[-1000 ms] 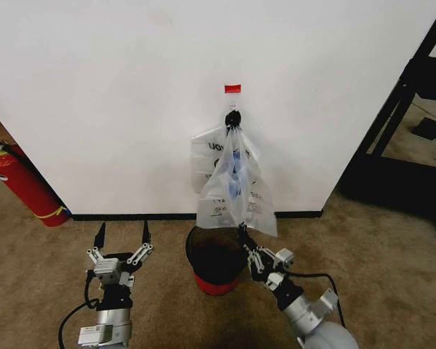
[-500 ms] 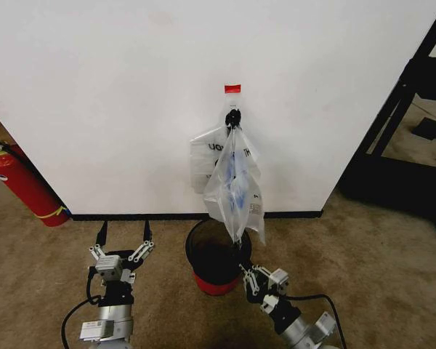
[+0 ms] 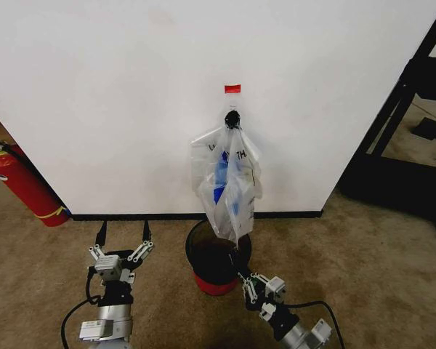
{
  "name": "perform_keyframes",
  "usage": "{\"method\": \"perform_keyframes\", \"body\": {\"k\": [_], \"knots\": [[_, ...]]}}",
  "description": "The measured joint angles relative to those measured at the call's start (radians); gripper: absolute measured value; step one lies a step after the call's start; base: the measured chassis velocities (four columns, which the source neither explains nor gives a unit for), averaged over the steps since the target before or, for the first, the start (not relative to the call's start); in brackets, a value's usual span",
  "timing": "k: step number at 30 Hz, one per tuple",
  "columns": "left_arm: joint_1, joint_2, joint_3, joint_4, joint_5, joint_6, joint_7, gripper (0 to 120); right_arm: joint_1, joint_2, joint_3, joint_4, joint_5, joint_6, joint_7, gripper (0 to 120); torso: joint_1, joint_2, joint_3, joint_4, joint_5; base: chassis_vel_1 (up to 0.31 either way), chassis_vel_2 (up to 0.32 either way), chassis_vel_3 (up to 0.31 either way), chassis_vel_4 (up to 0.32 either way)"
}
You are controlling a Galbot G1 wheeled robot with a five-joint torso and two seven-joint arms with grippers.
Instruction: Pick up the garbage bag from the wall and place it over the trash bin.
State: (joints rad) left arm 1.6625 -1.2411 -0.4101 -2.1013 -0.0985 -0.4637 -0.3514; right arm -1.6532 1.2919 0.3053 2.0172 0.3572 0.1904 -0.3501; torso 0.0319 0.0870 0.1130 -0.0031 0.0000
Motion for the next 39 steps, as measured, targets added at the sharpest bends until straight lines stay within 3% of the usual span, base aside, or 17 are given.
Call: {"method": "perform_keyframes", "body": {"k": [7, 13, 14, 17, 19, 21, 22, 24, 27, 29, 30, 31, 34, 39], "knots": [[-0.032, 0.045, 0.047, -0.049, -0.013, 0.055, 0.0, 100, 0.082, -0.002, 0.001, 0.021, 0.053, -0.04, 0.037, 0, 0.0, 0.0, 0.0, 0.0002, 0.0, 0.0, 0.0, 0.0, 0.0], [-0.143, 0.2, 0.127, -0.121, -0.112, 0.184, 0.0, 100, 0.15, -0.015, 0.016, 0.016, 0.094, -0.076, 0.061, 0, 0.0, 0.0, 0.0, 0.0001, -0.0002, 0.0, 0.0, 0.0, 0.0], [-0.143, 0.2, 0.127, -0.121, -0.112, 0.184, 0.0, 100, 0.15, -0.015, 0.016, 0.016, 0.094, -0.076, 0.061, 0, 0.0, 0.0, 0.0, 0.0001, -0.0002, 0.0, 0.0, 0.0, 0.0], [-0.241, 0.358, 0.175, -0.175, -0.244, 0.321, 0.013, 100, 0.161, -0.017, 0.016, -0.005, 0.093, -0.078, 0.067, 0, 0.0, 0.0, 0.0, -0.0007, -0.0003, 0.0, 0.0, 0.0, 0.0], [-0.32, 0.462, 0.224, -0.208, -0.352, 0.447, 0.02, 100, 0.178, -0.015, 0.0, -0.025, 0.087, -0.079, 0.07, 0, 0.0, 0.0, 0.0, 0.0006, 0.0002, 0.0, 0.0, 0.0, 0.0], [-0.434, 0.534, 0.312, -0.207, -0.436, 0.532, 0.015, 100, 0.184, -0.013, -0.003, -0.036, 0.077, -0.079, 0.071, 0, 0.0, 0.0, 0.0, 0.0004, -0.0004, 0.0, 0.0, 0.0, 0.0], [-0.434, 0.534, 0.312, -0.207, -0.436, 0.532, 0.015, 100, 0.184, -0.013, -0.003, -0.036, 0.077, -0.079, 0.071, 0, 0.0, 0.0, 0.0, 0.0004, -0.0004, 0.0, 0.0, 0.0, 0.0], [-0.617, 0.582, 0.434, -0.194, -0.533, 0.621, 0.001, 100, 0.188, -0.011, -0.002, -0.042, 0.068, -0.079, 0.073, 0, 0.0, 0.0, 0.0, -0.0002, -0.0003, 0.0, 0.0, 0.0, 0.0], [-0.885, 0.593, 0.622, -0.162, -0.632, 0.708, -0.019, 100, 0.192, -0.008, 0.002, -0.043, 0.06, -0.081, 0.075, 0, 0.0, 0.0, 0.0, -0.0004, 0.0002, 0.0, 0.0, 0.0, 0.0], [-1.021, 0.572, 0.748, -0.121, -0.646, 0.731, -0.025, 100, 0.191, -0.007, 0.008, -0.043, 0.055, -0.082, 0.076, 0, 0.0, 0.0, 0.0, 0.0, 0.0003, 0.0, 0.0, 0.0, 0.0], [-1.143, 0.544, 0.849, -0.067, -0.65, 0.746, -0.03, 100, 0.182, -0.005, 0.024, -0.039, 0.051, -0.082, 0.076, 0, 0.0, 0.0, 0.0, 0.0001, -0.0004, 0.0, 0.0, 0.0, 0.0], [-1.143, 0.544, 0.849, -0.067, -0.65, 0.746, -0.03, 100, 0.182, -0.005, 0.024, -0.039, 0.051, -0.082, 0.076, 0, 0.0, 0.0, 0.0, 0.0001, -0.0004, 0.0, 0.0, 0.0, 0.0], [-1.334, 0.492, 0.979, 0.02, -0.653, 0.795, -0.047, 100, 0.171, -0.005, 0.049, -0.026, 0.051, -0.082, 0.075, 0, 0.0, 0.0, 0.0, -0.0009, 0.0005, 0.0, 0.0, 0.0, 0.0], [-1.433, 0.468, 1.057, 0.078, -0.631, 0.875, -0.073, 100, 0.159, -0.006, 0.064, -0.015, 0.054, -0.08, 0.073, 0, 0.0, 0.0, 0.0, 0.0003, 0.0, 0.0, 0.0, 0.0, 0.0]]}}
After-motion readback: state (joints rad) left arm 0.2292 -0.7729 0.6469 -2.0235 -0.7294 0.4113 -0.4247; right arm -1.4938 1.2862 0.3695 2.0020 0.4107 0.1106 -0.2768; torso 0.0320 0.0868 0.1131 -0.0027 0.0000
